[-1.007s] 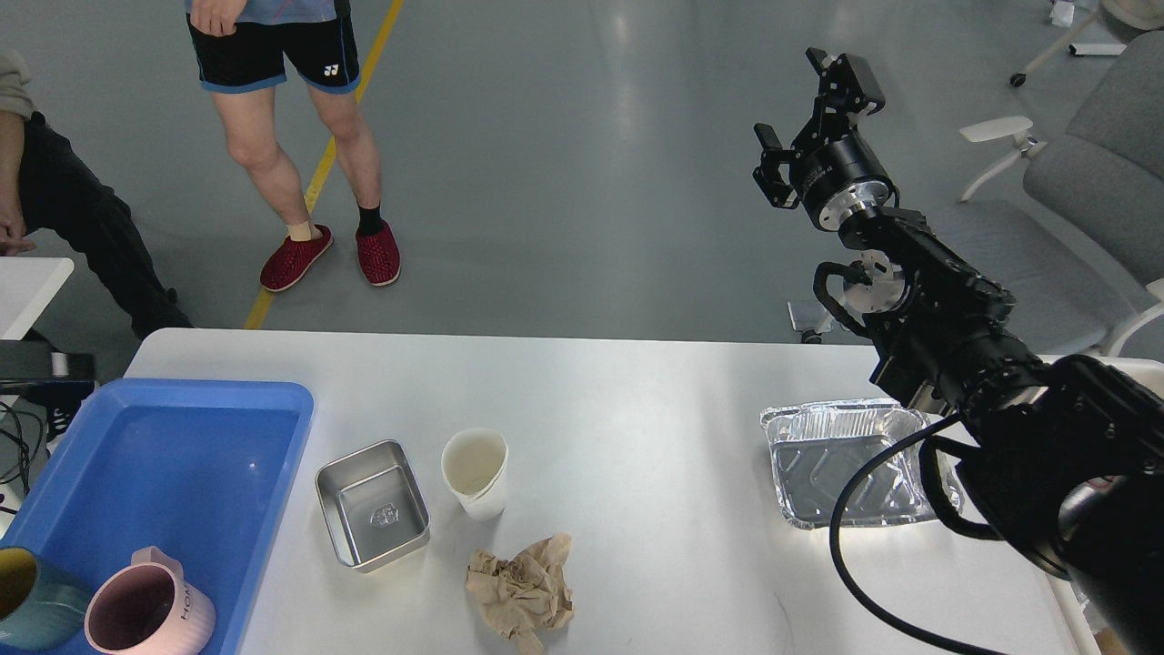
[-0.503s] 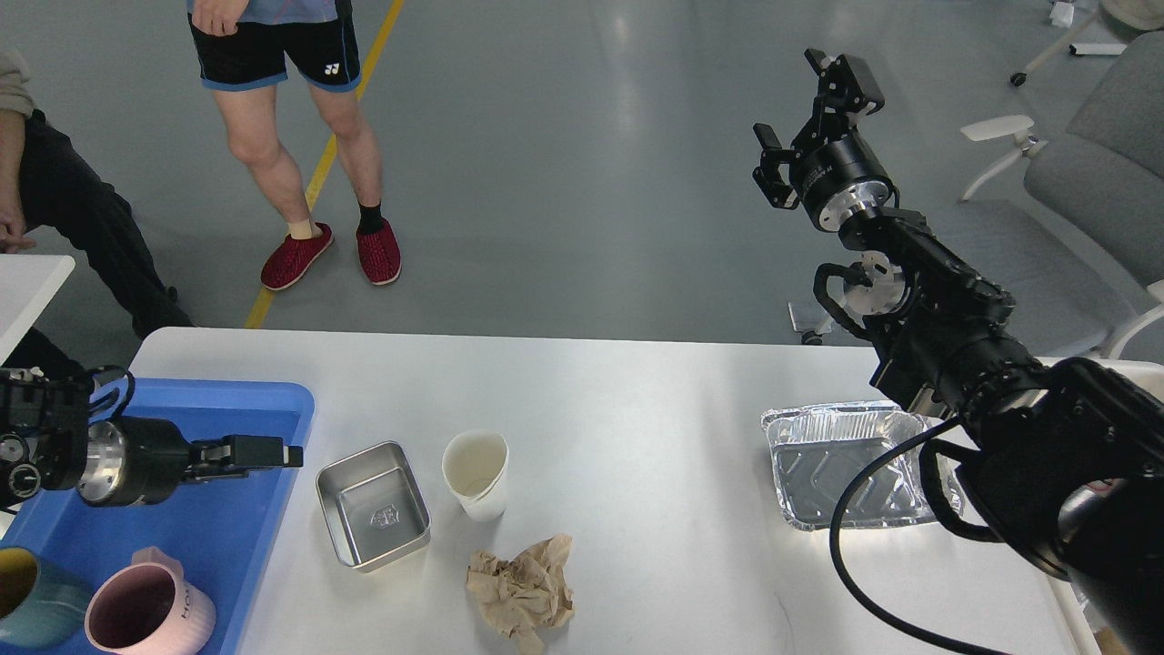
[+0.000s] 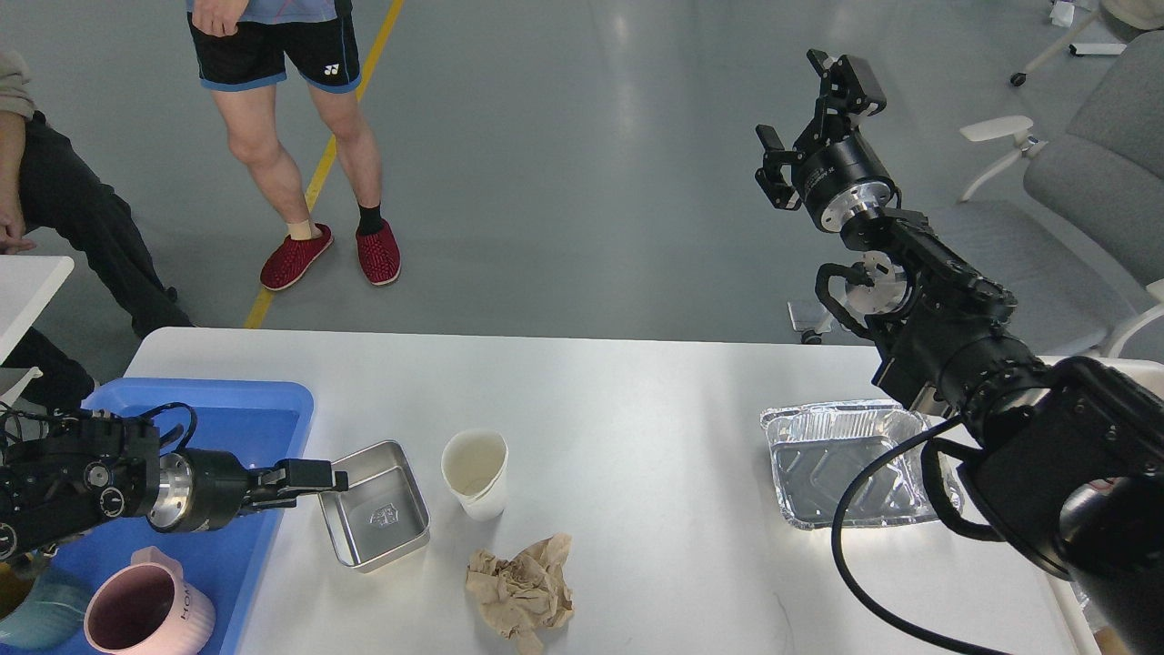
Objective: Tidy desktop
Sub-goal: 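Reach the left gripper to the small metal tin and grasp its edge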
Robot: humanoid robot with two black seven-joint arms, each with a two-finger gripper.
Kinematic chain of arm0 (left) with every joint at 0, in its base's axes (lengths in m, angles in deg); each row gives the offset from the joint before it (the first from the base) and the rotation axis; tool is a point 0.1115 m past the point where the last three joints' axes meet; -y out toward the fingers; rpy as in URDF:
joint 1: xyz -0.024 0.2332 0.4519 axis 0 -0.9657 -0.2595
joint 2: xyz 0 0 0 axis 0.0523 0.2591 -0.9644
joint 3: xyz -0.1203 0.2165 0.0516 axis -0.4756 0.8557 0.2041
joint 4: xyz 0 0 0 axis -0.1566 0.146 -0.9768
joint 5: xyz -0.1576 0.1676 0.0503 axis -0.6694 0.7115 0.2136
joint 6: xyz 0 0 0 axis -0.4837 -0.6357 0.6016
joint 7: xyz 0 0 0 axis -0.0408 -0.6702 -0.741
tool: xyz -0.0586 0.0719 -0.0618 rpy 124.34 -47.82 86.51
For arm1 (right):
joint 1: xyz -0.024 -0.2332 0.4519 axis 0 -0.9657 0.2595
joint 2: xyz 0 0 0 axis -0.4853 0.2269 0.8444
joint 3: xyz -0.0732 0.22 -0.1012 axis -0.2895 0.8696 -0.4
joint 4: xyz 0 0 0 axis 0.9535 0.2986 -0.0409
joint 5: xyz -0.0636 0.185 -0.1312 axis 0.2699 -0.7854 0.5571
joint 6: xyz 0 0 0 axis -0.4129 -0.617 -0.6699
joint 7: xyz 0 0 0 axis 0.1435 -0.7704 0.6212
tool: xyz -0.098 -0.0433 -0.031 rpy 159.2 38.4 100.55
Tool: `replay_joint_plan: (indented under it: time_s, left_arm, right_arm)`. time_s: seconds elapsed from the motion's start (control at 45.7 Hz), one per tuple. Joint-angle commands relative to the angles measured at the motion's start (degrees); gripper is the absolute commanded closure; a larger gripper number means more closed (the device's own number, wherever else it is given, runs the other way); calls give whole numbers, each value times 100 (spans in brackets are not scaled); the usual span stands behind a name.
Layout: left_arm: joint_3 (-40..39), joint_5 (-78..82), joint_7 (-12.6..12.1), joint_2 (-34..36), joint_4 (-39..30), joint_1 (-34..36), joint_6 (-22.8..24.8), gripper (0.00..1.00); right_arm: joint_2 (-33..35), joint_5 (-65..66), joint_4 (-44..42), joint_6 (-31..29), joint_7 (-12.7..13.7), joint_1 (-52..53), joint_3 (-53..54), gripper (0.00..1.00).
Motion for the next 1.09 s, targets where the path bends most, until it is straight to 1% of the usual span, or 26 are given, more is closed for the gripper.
replay_joint_plan:
  time_s: [0.0,0.066,0.131,0.263,0.328,0.416,0.481,0.613,0.788,0.985,1.072]
  left_arm:
    - [20,-8,-10,-23,55,-69,-37,17]
    - [-32,-8,-1,-67,91,-200,-81,18]
    - [-50,-8,8,-164,143,-280,-133,23]
    - [-6,1,-1,-392,240,-368,-213,25]
    - [-32,1,8,-393,293,-385,-222,30]
    - [-15,1,16,-436,311,-385,-265,42]
    - [12,9,-1,-498,311,-403,-274,47]
    - [20,9,43,-516,311,-394,-274,55]
    - [55,36,-1,-516,311,-403,-283,58]
    - [143,80,-10,-472,319,-385,-310,70]
    - [205,88,-27,-480,363,-394,-336,70]
  right_arm:
    - [-8,0,0,0,0,-7,-4,0]
    - [-8,0,0,0,0,2,-4,0]
    - [-8,17,0,0,0,2,5,0]
    - [0,53,0,0,0,2,5,0]
    - [1,53,0,0,0,2,5,0]
    - [1,61,0,0,0,2,5,0]
    - [-8,61,0,0,0,-7,5,0]
    - [1,61,0,0,0,-16,-4,0]
    - [9,61,0,-9,0,-16,-4,0]
    - [9,61,0,-9,0,-33,-4,0]
    - [18,61,0,-9,0,-33,-4,0]
